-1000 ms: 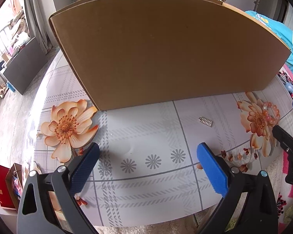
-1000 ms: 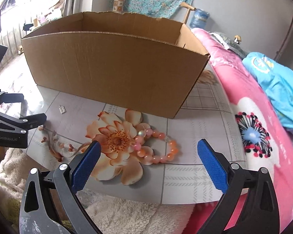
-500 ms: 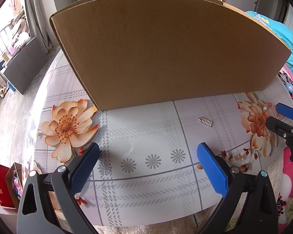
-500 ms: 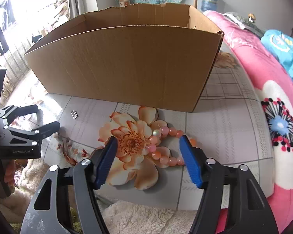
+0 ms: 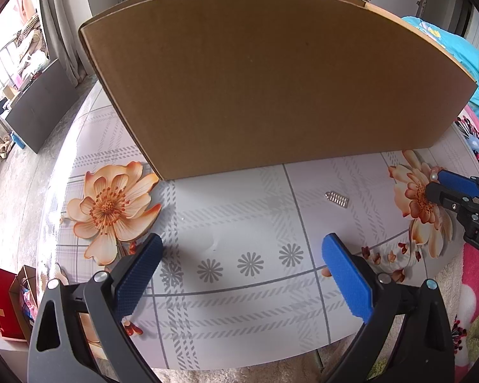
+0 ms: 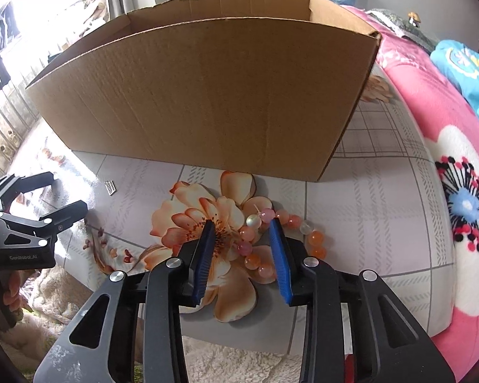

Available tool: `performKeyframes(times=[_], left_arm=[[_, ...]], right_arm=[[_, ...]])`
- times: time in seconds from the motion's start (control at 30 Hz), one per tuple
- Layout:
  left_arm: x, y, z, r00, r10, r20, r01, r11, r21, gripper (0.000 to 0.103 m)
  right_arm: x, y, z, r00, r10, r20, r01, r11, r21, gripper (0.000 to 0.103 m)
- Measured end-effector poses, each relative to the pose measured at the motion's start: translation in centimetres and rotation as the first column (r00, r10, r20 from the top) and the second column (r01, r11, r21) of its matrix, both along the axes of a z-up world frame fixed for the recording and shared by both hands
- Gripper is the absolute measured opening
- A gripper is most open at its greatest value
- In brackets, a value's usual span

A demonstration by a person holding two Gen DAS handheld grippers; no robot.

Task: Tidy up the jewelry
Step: 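Close the right gripper on the pink-orange bead bracelet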

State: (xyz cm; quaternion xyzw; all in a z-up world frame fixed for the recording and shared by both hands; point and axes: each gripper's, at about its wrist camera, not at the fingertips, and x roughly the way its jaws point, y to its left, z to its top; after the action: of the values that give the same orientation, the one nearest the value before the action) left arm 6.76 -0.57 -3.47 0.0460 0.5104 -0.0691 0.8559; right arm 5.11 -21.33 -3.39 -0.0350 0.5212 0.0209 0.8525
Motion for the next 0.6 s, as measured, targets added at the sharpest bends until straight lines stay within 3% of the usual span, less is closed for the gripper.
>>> performKeyframes(times=[0.27, 0.4, 0.6], left_arm=[[0.1, 0.0, 0.0, 1.0, -0.005, 0.002, 0.005, 1.0, 0.0, 0.098], [0.2, 0.1, 0.0, 1.0, -0.005, 0.001, 0.005, 1.0, 0.0, 0.098], [0.2, 0.1, -0.1, 1.0, -0.004, 0.0, 0.004, 1.0, 0.0, 0.098]], right_arm=[[1.0, 1.3, 0.0, 0.998, 0.035, -0.048, -0.037, 0.999, -0.035, 0.023], [1.6, 1.8, -0.1, 0.995, 0.06, -0.074, -0.063, 0.998, -0.028, 0.008], [2.1, 2.5, -0.2, 0.997, 0.042, -0.061, -0.042, 0.999, -0.001, 0.007]])
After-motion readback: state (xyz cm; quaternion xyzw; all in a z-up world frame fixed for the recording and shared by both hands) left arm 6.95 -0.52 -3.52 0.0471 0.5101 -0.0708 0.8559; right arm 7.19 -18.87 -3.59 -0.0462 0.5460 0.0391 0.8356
